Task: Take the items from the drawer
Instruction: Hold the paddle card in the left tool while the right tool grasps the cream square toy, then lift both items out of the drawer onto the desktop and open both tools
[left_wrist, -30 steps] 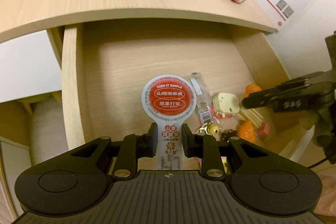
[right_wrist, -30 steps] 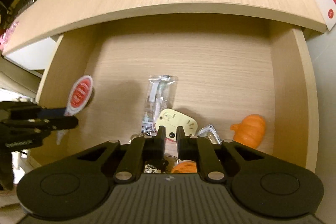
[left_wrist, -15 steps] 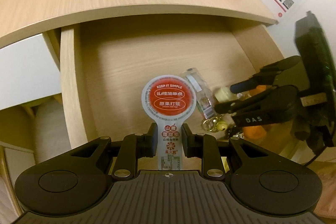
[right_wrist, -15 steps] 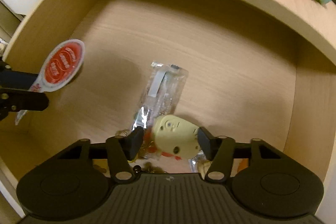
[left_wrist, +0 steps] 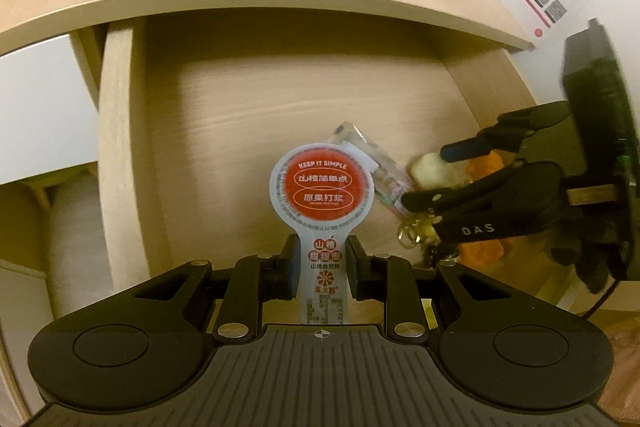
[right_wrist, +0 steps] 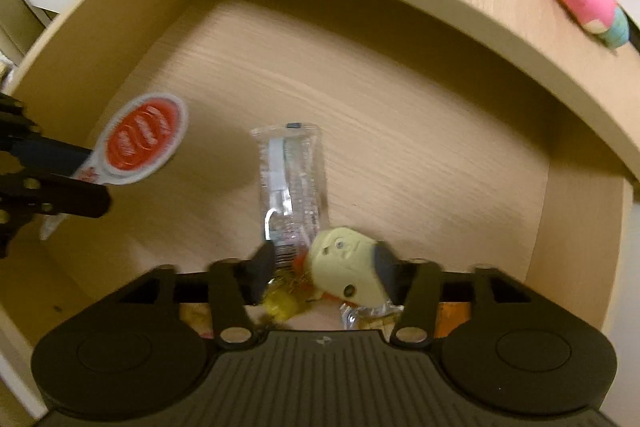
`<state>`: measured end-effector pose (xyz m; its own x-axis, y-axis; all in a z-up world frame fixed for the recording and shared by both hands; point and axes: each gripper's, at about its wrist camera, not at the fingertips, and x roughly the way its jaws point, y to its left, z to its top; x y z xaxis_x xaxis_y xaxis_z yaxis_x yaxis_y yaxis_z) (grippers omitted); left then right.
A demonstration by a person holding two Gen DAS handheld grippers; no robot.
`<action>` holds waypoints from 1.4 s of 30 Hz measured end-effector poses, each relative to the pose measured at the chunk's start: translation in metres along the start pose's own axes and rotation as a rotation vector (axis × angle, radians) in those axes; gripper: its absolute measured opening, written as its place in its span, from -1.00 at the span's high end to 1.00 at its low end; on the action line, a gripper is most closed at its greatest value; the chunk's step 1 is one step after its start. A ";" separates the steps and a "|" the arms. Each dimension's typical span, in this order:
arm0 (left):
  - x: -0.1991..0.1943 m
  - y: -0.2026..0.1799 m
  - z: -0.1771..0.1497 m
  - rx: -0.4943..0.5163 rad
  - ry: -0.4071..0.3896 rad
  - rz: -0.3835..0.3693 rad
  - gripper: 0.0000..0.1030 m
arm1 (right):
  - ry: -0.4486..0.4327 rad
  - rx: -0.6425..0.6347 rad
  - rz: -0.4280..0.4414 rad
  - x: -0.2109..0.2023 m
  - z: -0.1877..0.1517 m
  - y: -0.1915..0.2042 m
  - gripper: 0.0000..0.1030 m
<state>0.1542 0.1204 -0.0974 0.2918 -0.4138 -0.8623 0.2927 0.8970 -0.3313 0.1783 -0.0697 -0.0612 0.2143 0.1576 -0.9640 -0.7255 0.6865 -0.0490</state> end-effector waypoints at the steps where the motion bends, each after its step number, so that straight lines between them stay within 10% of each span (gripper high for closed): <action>1: -0.001 0.001 0.000 -0.003 0.001 0.005 0.49 | 0.003 0.002 -0.001 0.004 0.001 -0.003 -0.28; 26: -0.022 -0.013 0.012 0.067 -0.051 -0.011 0.49 | -0.184 0.175 0.031 -0.088 -0.031 -0.030 0.10; 35: -0.088 -0.030 0.092 0.127 -0.335 -0.051 0.49 | -0.456 0.266 -0.006 -0.174 -0.009 -0.065 0.10; 42: -0.050 -0.036 0.162 0.122 -0.369 0.040 0.48 | -0.603 0.306 -0.066 -0.187 0.048 -0.114 0.10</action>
<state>0.2769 0.0838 0.0198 0.6068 -0.4269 -0.6705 0.3738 0.8977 -0.2332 0.2526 -0.1438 0.1371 0.6438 0.4156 -0.6425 -0.4994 0.8644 0.0587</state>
